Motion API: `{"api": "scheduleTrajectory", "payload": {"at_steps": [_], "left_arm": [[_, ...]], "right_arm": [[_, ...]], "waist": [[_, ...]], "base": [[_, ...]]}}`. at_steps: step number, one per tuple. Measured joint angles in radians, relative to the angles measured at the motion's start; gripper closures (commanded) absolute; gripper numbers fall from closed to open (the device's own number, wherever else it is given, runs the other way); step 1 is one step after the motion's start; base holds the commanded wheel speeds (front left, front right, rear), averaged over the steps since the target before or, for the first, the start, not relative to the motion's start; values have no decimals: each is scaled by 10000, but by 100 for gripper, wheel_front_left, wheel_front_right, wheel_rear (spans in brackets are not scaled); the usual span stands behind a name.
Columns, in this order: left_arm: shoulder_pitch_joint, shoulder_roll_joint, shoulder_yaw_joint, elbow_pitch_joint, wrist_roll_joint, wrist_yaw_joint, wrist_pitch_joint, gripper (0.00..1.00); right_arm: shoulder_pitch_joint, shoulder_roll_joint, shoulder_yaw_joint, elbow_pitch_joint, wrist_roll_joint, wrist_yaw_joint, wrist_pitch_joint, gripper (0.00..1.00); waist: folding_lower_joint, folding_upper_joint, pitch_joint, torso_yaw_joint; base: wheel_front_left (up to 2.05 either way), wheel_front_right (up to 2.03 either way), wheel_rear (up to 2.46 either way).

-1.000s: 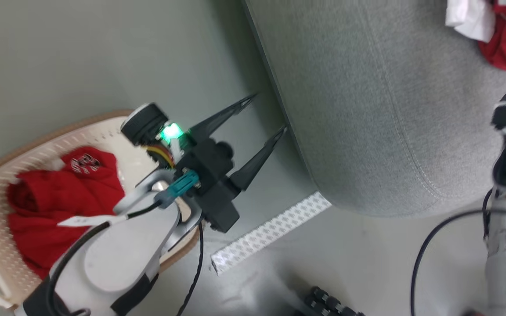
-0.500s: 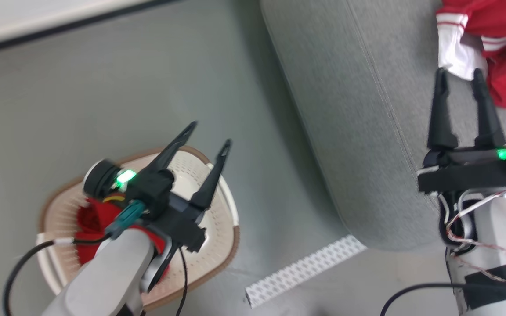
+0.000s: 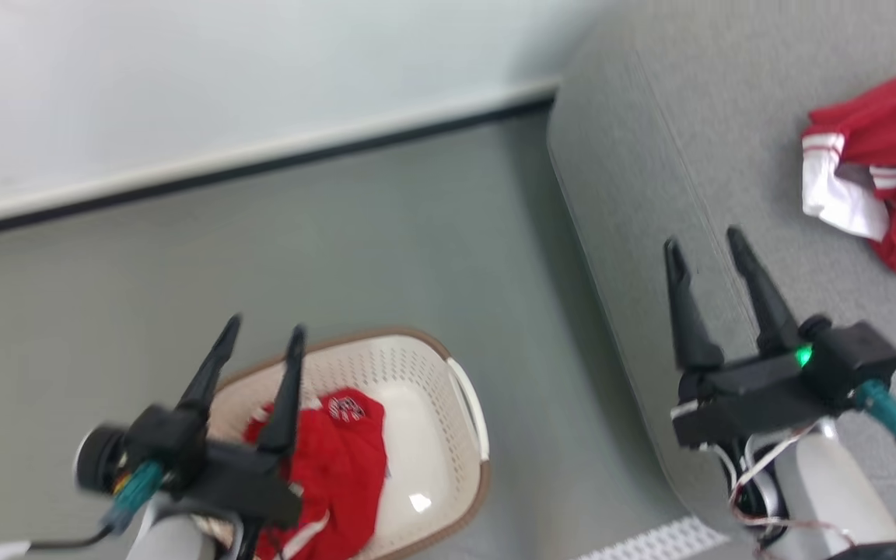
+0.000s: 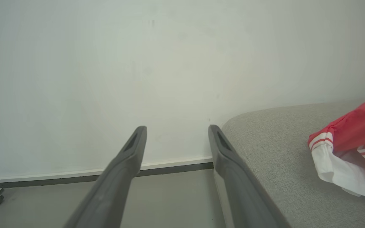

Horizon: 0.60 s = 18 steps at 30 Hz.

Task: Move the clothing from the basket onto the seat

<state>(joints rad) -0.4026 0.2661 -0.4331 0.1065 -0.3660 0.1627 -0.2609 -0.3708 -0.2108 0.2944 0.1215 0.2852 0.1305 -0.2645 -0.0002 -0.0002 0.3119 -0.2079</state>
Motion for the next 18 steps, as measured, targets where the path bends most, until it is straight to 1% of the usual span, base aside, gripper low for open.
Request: {"api": "scheduleTrajectory", "payload": {"at_steps": [5,11,13,18], "left_arm": [[1262,-113,961,-414,171,198,2,0],[2808,-577,1910,-949,355,236,2,0],[3261,-654,2299,-1151,477,242,0,0],[4352,-1122,3087,-2017,1078,316,2,0]], "right_arm": [[438,-33,205,-12,-155,0,0,0],[1309,119,188,-121,-357,0,0,0],[1650,190,190,-151,-412,0,0,0],[2442,313,104,-268,-629,0,0,0]], "waist": [[0,0,-748,363],[0,0,-1616,679],[0,0,-1907,754],[-1,0,-2593,890]], "base": [[0,0,0],[0,0,0],[0,0,0],[0,0,0]]}}
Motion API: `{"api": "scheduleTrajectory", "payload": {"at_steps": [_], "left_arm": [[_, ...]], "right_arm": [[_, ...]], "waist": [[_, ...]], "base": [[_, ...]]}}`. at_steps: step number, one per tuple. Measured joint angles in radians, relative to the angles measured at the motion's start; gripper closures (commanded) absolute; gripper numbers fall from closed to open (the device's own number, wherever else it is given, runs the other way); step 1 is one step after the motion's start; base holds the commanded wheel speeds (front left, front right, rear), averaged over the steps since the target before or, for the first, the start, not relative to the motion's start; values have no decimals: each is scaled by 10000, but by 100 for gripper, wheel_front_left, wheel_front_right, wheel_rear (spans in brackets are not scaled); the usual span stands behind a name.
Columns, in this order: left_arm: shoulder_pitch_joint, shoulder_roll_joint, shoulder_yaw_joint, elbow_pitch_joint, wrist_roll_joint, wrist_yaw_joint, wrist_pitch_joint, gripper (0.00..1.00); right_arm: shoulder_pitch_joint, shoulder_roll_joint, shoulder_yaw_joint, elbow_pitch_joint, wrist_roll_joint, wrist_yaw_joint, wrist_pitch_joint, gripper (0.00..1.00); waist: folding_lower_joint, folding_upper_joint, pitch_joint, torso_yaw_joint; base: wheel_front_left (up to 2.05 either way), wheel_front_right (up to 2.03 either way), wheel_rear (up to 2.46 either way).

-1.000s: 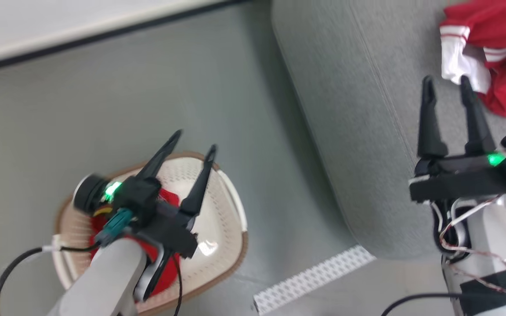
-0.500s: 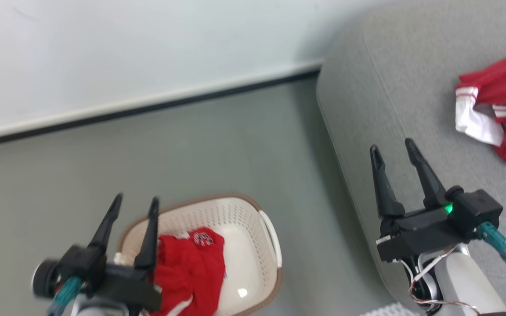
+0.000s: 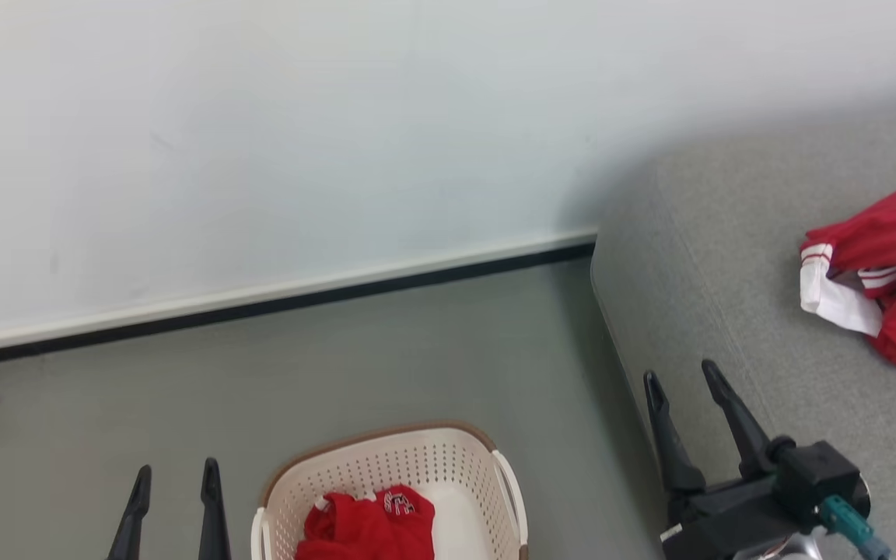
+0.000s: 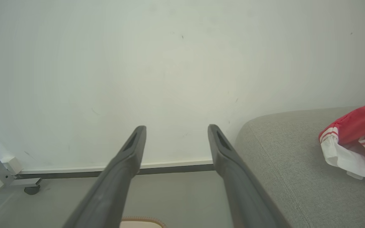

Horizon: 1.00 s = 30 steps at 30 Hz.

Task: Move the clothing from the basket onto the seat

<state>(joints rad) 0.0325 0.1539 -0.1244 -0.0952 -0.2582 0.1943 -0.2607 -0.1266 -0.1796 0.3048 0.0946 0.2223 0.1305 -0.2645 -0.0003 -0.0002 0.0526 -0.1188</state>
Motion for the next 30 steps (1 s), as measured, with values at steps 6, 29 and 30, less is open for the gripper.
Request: {"api": "scheduleTrajectory", "payload": {"at_steps": [6,29,30], "left_arm": [[662,-355,508,-608,633,-627,-2,0],[1315,-984,1174,-286,1452,-1674,-2,0],[1315,-988,1168,-265,1463,-1676,-2,0]], "right_arm": [[613,88,69,-209,-138,0,0,0],[1481,104,286,-142,-119,0,0,0],[1481,104,293,-144,-117,0,0,0]], "waist": [[1,0,-595,159],[3,2,-1181,192],[3,2,-1186,195]], "base": [[0,0,0],[0,0,0],[0,0,0]]}}
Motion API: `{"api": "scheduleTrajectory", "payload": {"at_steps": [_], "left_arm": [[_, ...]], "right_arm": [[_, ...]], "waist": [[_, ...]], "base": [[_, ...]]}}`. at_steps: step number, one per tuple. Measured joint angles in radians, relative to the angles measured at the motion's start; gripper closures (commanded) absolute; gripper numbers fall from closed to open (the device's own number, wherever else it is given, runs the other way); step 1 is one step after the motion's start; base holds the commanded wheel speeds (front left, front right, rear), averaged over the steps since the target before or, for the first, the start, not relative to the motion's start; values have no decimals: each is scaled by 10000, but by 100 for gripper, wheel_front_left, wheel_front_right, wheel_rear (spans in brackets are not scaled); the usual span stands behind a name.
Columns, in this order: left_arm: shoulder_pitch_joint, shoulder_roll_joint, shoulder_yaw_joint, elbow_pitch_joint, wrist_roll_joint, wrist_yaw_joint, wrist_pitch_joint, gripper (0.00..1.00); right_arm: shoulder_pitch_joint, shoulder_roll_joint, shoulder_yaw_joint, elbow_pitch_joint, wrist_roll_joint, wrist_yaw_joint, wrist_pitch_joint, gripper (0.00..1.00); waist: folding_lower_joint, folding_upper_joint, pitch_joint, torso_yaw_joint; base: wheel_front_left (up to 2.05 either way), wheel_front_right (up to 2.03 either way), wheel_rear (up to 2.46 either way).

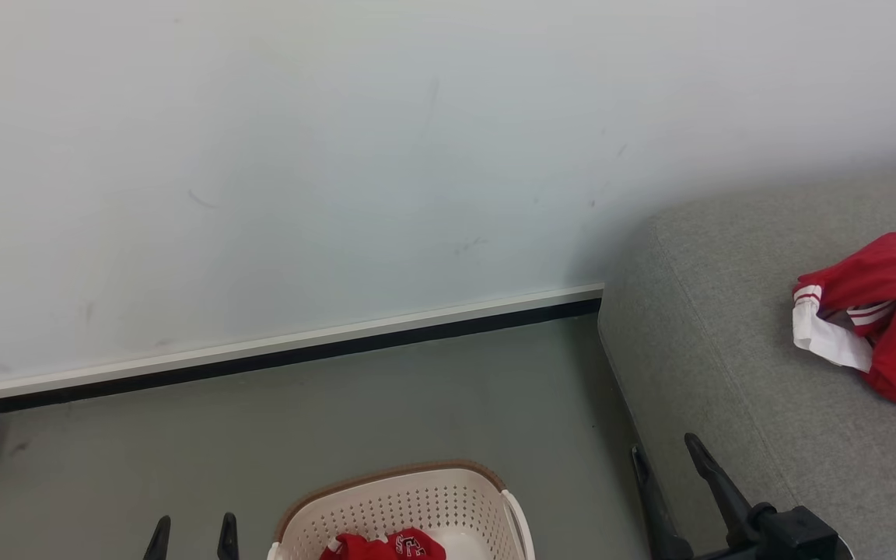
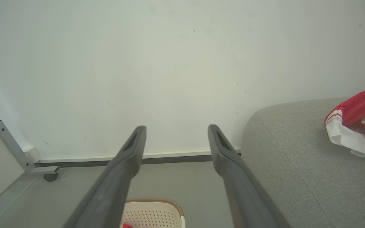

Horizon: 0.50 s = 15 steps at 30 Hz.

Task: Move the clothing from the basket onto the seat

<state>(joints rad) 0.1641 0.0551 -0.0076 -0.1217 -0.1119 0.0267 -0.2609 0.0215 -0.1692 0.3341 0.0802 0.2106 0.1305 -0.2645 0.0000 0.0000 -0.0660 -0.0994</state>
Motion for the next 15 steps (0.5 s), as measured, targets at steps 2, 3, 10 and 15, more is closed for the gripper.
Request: {"api": "scheduleTrajectory", "payload": {"at_steps": [2,3,10,15], "left_arm": [[0,-4,-12,46,35,-6,0,0],[0,-8,-17,58,73,-46,0,0],[38,-31,-86,109,146,-48,0,0],[151,-38,-142,192,173,-88,0,0]], "right_arm": [[-1,2,10,2,0,0,0,0],[-1,0,12,2,2,0,0,0],[34,-17,35,12,2,0,0,0],[75,-29,92,25,15,0,0,0]], "waist": [[0,0,-9,8],[0,0,-14,13],[0,0,-85,42],[0,-1,-86,14]], "base": [[0,0,0],[0,0,0],[0,0,0],[0,0,0]]}}
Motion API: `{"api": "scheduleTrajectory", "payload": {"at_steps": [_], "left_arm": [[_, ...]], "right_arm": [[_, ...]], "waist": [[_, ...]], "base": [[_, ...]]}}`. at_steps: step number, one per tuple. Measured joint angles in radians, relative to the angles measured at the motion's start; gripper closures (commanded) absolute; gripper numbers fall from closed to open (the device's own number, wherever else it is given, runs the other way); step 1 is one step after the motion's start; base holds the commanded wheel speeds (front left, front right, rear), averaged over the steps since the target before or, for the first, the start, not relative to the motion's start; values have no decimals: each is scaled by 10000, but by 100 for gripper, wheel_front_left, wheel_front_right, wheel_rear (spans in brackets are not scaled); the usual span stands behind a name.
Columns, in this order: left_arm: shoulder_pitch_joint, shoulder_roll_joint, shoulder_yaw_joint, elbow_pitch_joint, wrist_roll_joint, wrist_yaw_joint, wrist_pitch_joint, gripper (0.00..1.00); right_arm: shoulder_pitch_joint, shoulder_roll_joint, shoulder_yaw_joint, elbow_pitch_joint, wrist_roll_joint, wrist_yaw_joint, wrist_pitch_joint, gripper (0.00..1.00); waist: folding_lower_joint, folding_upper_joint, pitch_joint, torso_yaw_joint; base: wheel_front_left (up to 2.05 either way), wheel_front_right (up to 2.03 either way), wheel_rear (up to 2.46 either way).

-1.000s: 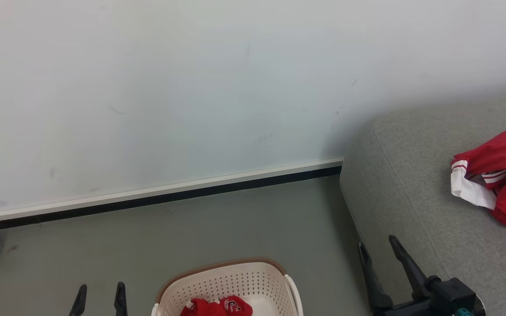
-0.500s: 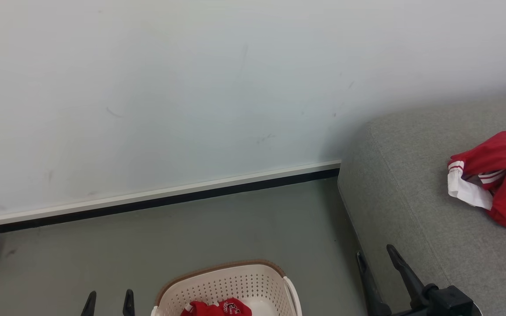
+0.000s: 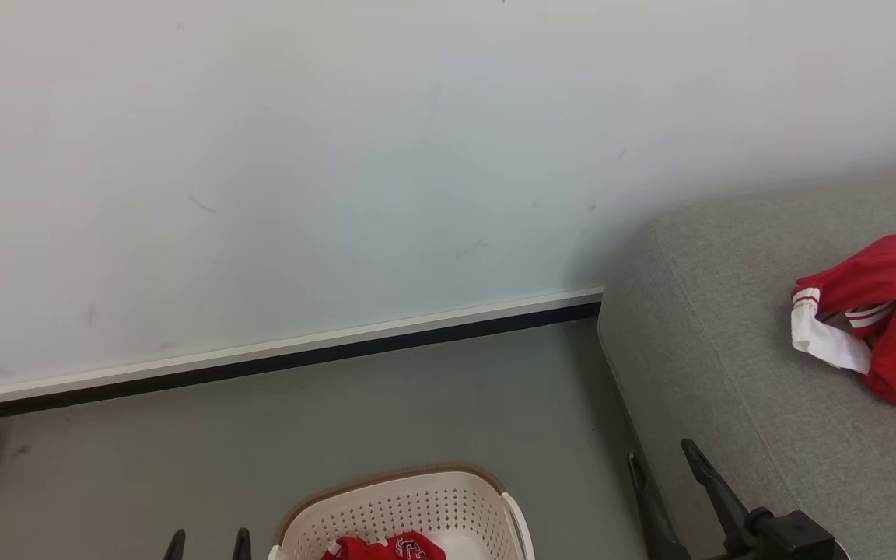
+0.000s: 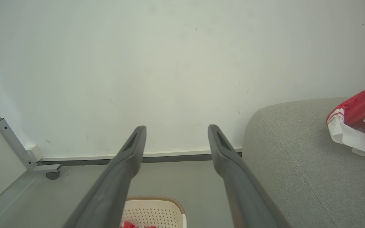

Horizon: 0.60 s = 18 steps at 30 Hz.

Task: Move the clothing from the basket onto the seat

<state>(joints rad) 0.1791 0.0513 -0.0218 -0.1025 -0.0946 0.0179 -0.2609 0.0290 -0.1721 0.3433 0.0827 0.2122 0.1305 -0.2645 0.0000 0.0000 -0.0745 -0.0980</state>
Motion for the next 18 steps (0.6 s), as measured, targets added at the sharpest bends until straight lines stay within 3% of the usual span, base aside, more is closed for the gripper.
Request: {"api": "scheduleTrajectory", "payload": {"at_steps": [18], "left_arm": [[-675,-4,-665,2084,397,-272,0,0]], "right_arm": [[-610,-222,90,-387,163,0,0,0]], "waist": [[1,1,727,-314]], "base": [[0,0,0]]}}
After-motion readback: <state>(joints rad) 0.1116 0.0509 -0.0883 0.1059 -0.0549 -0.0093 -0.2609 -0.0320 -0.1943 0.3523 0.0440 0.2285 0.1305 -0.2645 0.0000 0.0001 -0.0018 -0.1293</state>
